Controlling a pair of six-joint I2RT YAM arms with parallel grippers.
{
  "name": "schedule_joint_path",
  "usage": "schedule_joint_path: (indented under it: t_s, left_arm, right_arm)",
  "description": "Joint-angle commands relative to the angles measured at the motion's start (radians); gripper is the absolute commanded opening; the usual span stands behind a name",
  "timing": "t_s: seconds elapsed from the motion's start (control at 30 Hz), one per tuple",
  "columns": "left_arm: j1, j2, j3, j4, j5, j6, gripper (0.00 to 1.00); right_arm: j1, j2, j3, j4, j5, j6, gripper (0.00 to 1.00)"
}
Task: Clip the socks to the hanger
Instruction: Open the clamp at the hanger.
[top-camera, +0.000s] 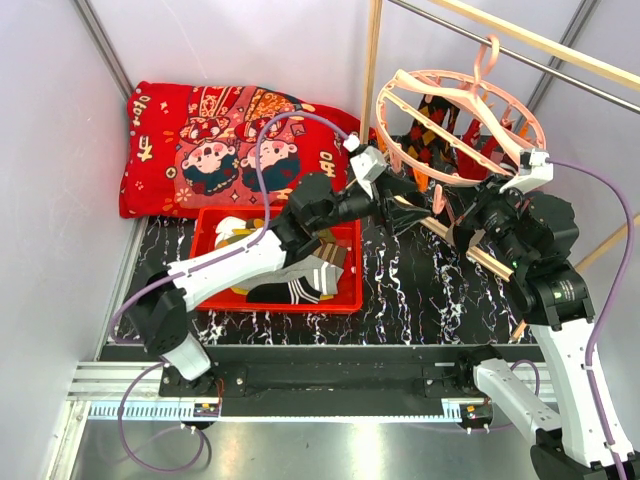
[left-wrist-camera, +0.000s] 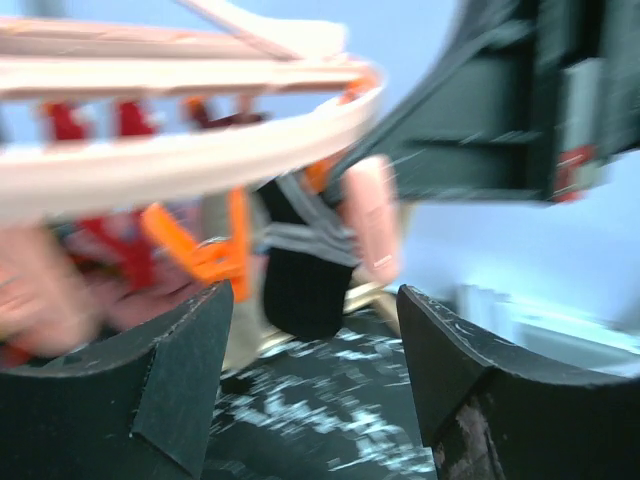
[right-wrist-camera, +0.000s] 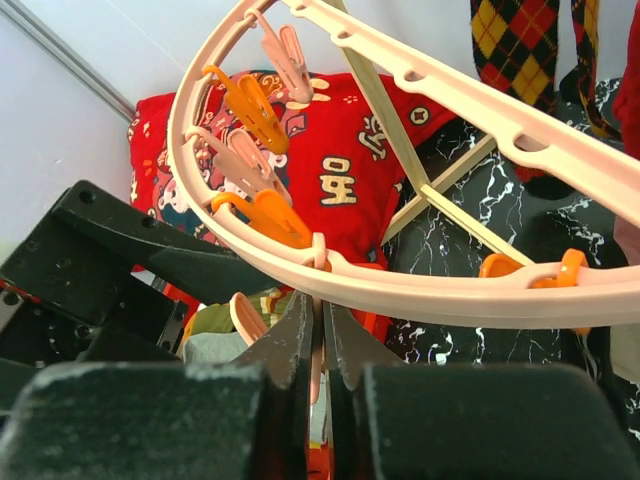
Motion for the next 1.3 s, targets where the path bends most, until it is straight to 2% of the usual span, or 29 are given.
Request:
schedule_joint_path:
  t_s: [0.0,0.2,0.3,0.6,0.83,1.03,1.2,1.27]
  left_arm:
    - [0.007,0.058,0.09,0.082,0.235,-0.157,0.7]
    - [0.006,0.09,0.114,0.122,0.287,-0.195,0.69]
    - [0.003,0.079,0.1,0.116,0.246,-0.166,0.66]
    - [-0.05,0.055,0.099,0.04,-0.008,-0.008,0.58]
    - [-0.076,0.072,0.12,0.037,-0.132,0.03,0.42]
    - [-0.092,0.07,0.133,0.04,-0.175,0.058,0.32]
    - [-0.106,0.079,0.143,0.025,-0.193,0.068,0.12]
    - [-0.109,0.076,0.142,0.024,-0.206,0.068,0.06]
  right_arm:
    - [-0.004,-0.006,-0.007,0.064,-0.023,-0.032,0.06]
    - [-0.004,-0.004,-0.012,0.073,-0.031,-0.037,0.05]
    - [-0.004,-0.003,-0.012,0.078,-0.036,-0.035,0.05]
    - [-0.004,-0.003,-0.014,0.086,-0.04,-0.028,0.06]
    - [-0.004,-0.004,-0.012,0.086,-0.043,-0.019,0.06]
    - [-0.002,-0.006,-0.02,0.09,-0.043,-0.014,0.06]
    - [-0.004,-0.009,-0.023,0.093,-0.046,-0.008,0.1]
    - [-0.004,-0.014,-0.024,0.095,-0.046,-0.008,0.16]
